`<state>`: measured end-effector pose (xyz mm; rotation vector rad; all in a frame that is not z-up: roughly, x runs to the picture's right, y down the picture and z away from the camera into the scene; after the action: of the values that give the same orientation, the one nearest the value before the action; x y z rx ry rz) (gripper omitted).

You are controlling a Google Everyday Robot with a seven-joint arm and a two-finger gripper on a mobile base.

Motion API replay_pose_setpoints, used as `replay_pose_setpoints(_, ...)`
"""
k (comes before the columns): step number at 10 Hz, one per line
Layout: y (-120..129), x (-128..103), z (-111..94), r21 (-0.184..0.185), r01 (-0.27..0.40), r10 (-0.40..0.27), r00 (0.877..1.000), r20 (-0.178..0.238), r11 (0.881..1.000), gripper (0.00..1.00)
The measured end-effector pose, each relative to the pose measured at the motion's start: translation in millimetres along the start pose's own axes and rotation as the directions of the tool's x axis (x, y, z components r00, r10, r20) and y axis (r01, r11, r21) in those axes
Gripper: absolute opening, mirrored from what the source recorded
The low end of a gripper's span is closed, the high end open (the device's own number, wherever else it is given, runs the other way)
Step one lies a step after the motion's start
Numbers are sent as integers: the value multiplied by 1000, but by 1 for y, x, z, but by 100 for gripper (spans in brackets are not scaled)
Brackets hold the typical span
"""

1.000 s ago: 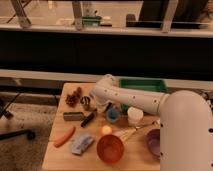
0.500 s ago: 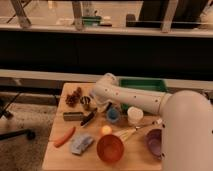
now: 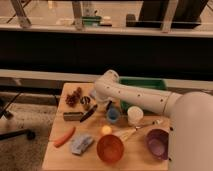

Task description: Place brush in purple bowl

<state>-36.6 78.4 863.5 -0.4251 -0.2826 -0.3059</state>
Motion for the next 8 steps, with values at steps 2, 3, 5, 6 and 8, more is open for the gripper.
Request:
replay_pose_setpoints(2, -3, -1, -11, 17, 3, -3, 1000, 3, 1000, 18)
replay_pose_setpoints(3, -3, -2, -16, 22, 3, -3, 1000, 7, 1000, 18)
replay_pose_setpoints(5, -5, -1, -32, 44, 6, -6, 1000, 12, 999, 18)
replay_pose_setpoints(6, -6, -1, -40, 54, 7, -8, 1000, 18, 999, 18)
replay_pose_setpoints(8, -6, -1, -58, 74, 11, -13, 1000, 26, 997, 18)
